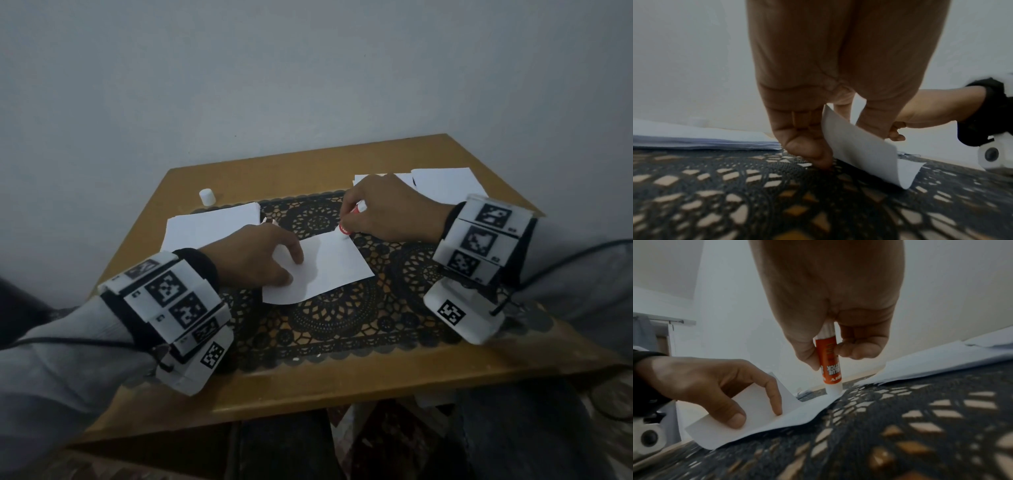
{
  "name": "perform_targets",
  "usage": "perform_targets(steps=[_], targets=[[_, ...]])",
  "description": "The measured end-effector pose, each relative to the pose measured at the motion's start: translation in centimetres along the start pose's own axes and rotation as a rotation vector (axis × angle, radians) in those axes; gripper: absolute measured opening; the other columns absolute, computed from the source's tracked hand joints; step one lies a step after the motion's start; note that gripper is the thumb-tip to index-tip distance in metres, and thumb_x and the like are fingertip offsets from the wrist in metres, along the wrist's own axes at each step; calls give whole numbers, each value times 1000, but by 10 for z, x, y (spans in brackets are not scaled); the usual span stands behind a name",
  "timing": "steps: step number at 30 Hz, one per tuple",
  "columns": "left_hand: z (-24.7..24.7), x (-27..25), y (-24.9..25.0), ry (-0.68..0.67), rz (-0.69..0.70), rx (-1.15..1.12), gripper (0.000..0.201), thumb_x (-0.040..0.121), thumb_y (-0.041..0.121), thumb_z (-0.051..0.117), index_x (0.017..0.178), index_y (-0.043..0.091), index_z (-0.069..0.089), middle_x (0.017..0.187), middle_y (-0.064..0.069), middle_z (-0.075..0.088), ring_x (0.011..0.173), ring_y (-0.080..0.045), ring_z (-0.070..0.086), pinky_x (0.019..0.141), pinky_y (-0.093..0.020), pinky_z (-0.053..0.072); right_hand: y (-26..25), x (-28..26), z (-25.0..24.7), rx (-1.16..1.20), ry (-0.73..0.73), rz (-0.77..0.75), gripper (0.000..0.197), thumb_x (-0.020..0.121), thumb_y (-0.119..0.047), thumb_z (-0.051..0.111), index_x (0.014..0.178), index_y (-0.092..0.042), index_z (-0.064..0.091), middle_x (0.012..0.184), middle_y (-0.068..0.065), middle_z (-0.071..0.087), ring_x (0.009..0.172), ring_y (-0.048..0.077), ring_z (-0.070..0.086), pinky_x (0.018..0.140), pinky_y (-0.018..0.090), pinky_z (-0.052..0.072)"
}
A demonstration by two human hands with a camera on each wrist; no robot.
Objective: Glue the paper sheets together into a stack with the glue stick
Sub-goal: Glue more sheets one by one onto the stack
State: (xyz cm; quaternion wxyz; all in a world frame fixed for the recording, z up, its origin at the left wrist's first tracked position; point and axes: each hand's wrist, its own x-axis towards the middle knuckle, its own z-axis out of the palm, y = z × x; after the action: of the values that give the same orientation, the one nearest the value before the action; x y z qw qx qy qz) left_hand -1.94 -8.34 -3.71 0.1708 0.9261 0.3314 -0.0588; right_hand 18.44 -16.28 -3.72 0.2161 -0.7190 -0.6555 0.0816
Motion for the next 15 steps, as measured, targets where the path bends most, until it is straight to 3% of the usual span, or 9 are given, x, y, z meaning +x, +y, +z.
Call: perform_targets(steps=[2,5,12,15], targets=[[1,-1,1,0,3,33,33,81,31,72,112,32,61,126,5,54,106,-14,51,84,-24,38,-1,1,1,-9,-25,1,16,85,-25,66,86,-13,77,97,-2,71,87,21,64,79,40,53],[3,-2,2,-19,3,70,51,79,36,74,126,33,54,135,7,51,116,-15,49,93,-24,38,-3,2,-2,-34,-62,-9,16,85,-25,66,83,-14,78,91,0,72,85,23,65,79,44,54],[4,-3,3,-8,9,86,56,79,33,74,131,32,53,143,10,46,127,-14,44,104,-27,33,-8,-5,-5,-28,-133,5,15,81,-23,68,71,-16,76,77,1,72,77,23,66,67,35,52],[3,-2,4,-22,1,83,56,79,33,75,130,32,53,143,9,46,128,-15,43,103,-27,33,-10,-14,-6,-19,-147,0,15,80,-24,68,70,-17,76,75,-2,72,76,20,66,69,37,53]])
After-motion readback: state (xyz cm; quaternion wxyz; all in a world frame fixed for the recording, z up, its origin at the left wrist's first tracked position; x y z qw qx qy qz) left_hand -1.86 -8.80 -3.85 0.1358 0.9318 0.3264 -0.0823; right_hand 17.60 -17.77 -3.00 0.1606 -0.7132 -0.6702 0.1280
